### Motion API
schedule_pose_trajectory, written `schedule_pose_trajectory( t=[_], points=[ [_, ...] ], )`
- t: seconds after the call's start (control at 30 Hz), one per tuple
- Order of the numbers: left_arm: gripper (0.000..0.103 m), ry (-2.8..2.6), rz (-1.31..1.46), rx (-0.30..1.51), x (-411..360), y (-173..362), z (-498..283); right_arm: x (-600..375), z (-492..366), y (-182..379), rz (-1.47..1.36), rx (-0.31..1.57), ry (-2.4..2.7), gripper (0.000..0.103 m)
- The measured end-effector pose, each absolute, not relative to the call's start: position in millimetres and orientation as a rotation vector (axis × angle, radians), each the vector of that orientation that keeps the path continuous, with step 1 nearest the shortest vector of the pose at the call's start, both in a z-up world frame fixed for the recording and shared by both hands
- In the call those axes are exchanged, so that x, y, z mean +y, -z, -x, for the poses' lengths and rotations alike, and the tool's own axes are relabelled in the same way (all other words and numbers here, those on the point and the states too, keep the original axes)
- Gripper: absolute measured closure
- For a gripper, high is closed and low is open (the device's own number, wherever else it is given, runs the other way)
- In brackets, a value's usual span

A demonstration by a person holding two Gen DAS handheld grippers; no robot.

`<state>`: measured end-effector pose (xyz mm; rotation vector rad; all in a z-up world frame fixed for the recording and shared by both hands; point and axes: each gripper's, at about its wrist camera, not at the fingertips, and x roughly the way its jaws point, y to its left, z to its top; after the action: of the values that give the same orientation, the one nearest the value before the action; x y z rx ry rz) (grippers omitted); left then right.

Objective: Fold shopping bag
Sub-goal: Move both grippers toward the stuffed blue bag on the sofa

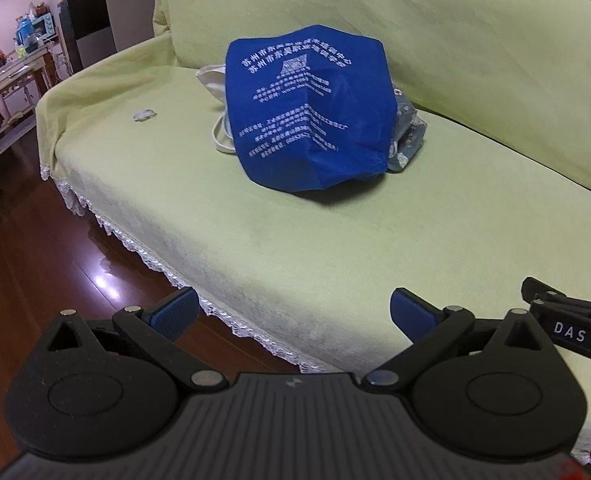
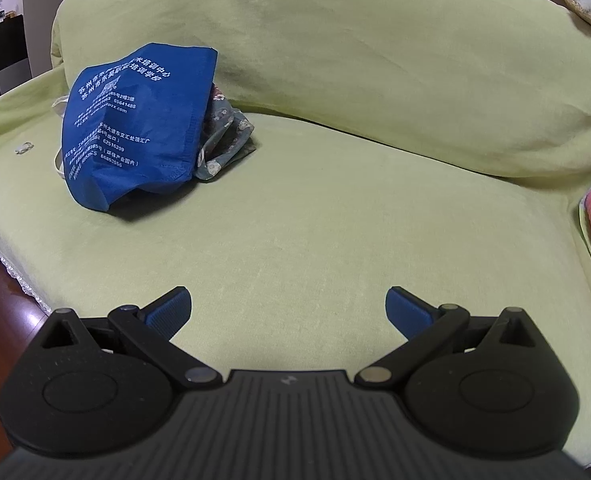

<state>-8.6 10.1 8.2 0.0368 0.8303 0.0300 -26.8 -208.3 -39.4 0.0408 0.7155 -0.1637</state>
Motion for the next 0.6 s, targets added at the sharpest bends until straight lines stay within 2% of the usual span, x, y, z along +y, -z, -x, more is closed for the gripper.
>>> schedule_pose_trajectory(
  t=[0.6],
  points=[
    [0.001, -0.055, 0.003, 0.847, 39.5, -7.3, 15.7, -190.0, 16.2, 28.3, -0.030, 0.713, 0.109, 0.000]
  ],
)
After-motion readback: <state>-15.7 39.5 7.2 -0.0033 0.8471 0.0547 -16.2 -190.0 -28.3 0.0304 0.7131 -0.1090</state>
